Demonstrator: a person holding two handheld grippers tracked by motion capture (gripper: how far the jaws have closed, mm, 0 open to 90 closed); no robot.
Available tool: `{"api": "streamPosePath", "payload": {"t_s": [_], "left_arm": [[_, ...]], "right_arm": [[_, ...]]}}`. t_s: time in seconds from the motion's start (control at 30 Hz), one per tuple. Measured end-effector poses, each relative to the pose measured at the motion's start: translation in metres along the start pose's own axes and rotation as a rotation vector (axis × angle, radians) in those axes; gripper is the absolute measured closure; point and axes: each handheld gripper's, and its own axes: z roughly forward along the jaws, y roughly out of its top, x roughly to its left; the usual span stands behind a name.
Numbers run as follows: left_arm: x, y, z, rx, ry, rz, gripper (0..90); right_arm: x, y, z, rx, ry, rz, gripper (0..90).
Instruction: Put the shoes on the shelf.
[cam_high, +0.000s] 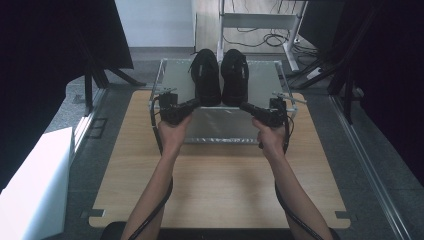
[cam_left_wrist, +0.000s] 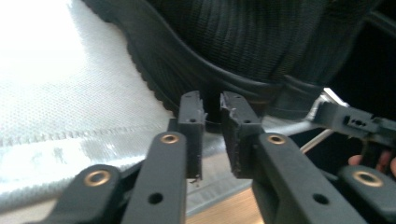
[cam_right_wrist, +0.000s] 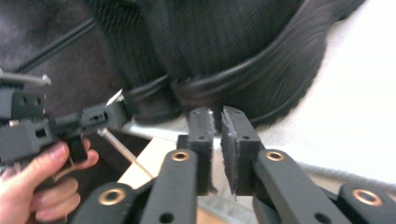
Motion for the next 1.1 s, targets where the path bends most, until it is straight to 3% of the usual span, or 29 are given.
{"api": "streamPosePath", "payload": {"t_s": [0.27, 0.5, 0.63, 0.8, 1.1], "left_arm": [[-0.006, -0.012, -0.018, -0.031, -0.024, 0.065, 54.9], [-0.013, -0.025, -0.021, 0.026, -0.015, 0.136, 38.7], [-0.014, -0.031, -0.023, 0.043, -0.017, 0.139, 26.4], [-0.014, -0.038, -0.031, 0.080, 0.020, 0.178, 19.8], [-0.007, -0.053, -0.052, 0.101, 0.100, 0.216, 11.1]], "right_arm": [[-0.003, -0.007, -0.017, 0.007, 0.028, -0.035, 70.0], [-0.001, -0.013, -0.029, 0.019, 0.023, -0.114, 51.7], [-0.001, -0.020, -0.036, 0.026, 0.012, -0.162, 40.8], [-0.001, -0.025, -0.041, 0.040, 0.001, -0.191, 33.6], [-0.006, -0.037, -0.056, 0.082, -0.025, -0.248, 18.9]]}}
